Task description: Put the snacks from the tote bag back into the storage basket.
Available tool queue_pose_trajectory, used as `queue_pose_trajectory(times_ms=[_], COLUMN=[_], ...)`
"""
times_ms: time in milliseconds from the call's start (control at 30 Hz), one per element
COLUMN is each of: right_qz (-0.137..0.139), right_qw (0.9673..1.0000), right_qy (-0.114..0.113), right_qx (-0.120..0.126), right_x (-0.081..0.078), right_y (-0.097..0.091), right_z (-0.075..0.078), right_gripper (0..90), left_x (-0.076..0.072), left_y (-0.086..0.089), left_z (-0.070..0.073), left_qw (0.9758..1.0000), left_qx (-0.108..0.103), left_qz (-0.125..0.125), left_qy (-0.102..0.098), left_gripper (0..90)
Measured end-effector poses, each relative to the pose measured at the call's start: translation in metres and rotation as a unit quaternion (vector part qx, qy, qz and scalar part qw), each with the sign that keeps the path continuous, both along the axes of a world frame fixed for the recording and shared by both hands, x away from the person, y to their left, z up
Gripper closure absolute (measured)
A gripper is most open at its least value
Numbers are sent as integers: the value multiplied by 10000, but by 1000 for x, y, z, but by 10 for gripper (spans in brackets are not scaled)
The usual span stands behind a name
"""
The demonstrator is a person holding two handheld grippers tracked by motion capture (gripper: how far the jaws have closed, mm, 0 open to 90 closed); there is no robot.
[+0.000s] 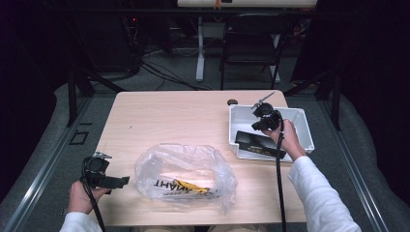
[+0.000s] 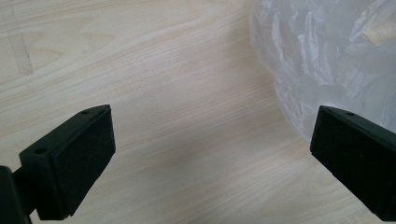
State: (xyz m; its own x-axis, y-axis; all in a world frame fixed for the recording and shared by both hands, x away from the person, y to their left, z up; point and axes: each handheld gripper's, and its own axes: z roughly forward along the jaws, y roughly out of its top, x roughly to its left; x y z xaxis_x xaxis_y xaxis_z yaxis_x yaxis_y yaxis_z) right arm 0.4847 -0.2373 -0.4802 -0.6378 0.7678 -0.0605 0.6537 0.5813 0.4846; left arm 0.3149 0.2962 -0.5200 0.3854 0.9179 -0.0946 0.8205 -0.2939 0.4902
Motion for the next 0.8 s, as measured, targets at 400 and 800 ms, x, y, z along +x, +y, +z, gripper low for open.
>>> queue_pose_trajectory(times_ms=[400,800], right_qz=[-301,-267], right_qw=[9994,9994], right_qy=[115,193], right_qx=[-111,41], right_x=[9,6], right_y=[22,22], right_z=[-21,-23], right_gripper=[900,900], left_x=[0,0], left_y=[0,0], left_z=[0,0], left_qw=[10000,10000], left_qx=[-13,1], left_qz=[-16,-23], left_qy=[-11,-11], left_gripper=[0,0])
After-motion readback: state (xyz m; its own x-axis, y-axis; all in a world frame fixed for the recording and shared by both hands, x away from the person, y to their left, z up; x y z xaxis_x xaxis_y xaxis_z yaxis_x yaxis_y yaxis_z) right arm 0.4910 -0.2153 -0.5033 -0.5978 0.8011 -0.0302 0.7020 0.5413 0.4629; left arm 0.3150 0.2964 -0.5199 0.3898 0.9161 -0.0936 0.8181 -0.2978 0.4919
